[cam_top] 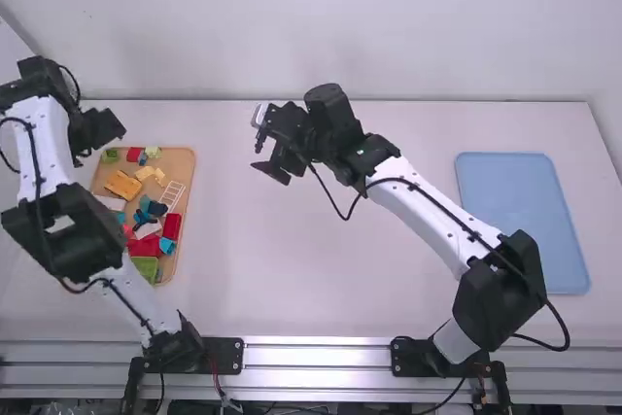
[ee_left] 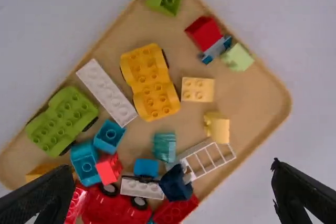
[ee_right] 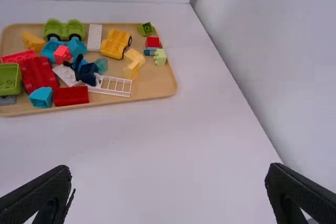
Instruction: Assemble lego blocks to make yellow taxi
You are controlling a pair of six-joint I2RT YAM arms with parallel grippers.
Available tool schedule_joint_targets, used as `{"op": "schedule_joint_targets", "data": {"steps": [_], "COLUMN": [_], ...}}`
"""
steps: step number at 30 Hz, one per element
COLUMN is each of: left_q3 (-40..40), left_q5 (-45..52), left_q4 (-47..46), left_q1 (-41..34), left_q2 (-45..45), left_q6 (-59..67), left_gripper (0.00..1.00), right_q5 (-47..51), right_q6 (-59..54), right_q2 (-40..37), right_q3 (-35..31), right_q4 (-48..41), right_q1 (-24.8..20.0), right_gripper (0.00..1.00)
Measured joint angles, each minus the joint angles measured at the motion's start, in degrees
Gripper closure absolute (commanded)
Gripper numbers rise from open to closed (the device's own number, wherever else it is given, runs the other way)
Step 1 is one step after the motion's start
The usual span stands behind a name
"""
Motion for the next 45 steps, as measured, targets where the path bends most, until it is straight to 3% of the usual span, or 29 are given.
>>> {"op": "schedule_joint_targets", "data": {"steps": [7, 11, 12, 23, 30, 34, 40, 43, 45], "left_q3": [0.8, 0.7, 0.7, -2.8, -5.0, -6.7, -8.4, -8.5, -8.5], "left_q5": [-0.1, -0.1, -0.1, -2.6, -3.8, -3.8, -3.1, -2.7, -2.7], "left_q4": [0.2, 1.7, 2.1, 9.0, 10.6, 11.6, 14.6, 15.6, 15.7], "left_q1": [0.9, 1.1, 1.2, 1.3, 1.4, 1.4, 1.5, 1.5, 1.5], "left_q2": [10.7, 15.3, 16.5, 18.4, 18.4, 18.4, 18.4, 18.4, 18.4], "left_q6": [-3.3, -5.5, -6.3, -12.6, -14.1, -14.3, -14.3, -14.3, -14.3], "left_gripper": [0.02, 0.24, 0.26, 0.26, 0.16, 0.19, 0.41, 0.41, 0.35], "right_q5": [0.1, 0.1, 0.2, 0.3, 0.4, 0.5, 0.5, 0.5, 0.5], "right_q6": [0.0, 0.0, 0.0, -0.2, -0.1, -0.2, -0.2, -0.3, -0.2], "right_q2": [0.0, 0.0, 0.0, 0.0, 0.0, 0.0, 0.0, 0.0, 0.0], "right_q3": [0.0, 0.0, 0.0, -0.5, -2.1, -2.1, -2.1, -2.2, -2.1], "right_q4": [-0.2, -0.6, -0.7, 0.9, 2.8, 2.8, 2.8, 2.8, 2.8], "right_q1": [0.0, 0.0, 0.0, 0.0, 0.0, 0.0, 0.0, 0.0, 0.0], "right_gripper": [0.02, 0.01, 0.01, 0.01, 0.02, 0.02, 0.01, 0.01, 0.02]}}
